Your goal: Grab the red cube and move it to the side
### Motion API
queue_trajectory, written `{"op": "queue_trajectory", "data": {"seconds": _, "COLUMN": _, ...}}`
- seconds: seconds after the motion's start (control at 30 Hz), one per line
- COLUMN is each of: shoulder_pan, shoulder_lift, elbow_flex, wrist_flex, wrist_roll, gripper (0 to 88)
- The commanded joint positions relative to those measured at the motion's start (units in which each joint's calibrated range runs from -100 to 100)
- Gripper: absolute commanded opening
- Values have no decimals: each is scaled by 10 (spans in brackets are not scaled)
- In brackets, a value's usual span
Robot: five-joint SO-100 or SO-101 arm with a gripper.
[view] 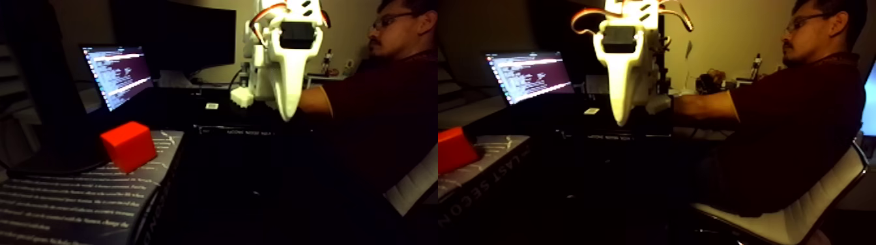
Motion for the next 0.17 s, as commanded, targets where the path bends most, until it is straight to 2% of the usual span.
{"op": "queue_trajectory", "data": {"seconds": 0.0, "shoulder_pan": 2, "shoulder_lift": 1, "elbow_flex": -2, "wrist_flex": 4, "wrist_roll": 2, "gripper": 6}}
{"op": "queue_trajectory", "data": {"seconds": 0.13, "shoulder_pan": 2, "shoulder_lift": 1, "elbow_flex": -2, "wrist_flex": 4, "wrist_roll": 2, "gripper": 6}}
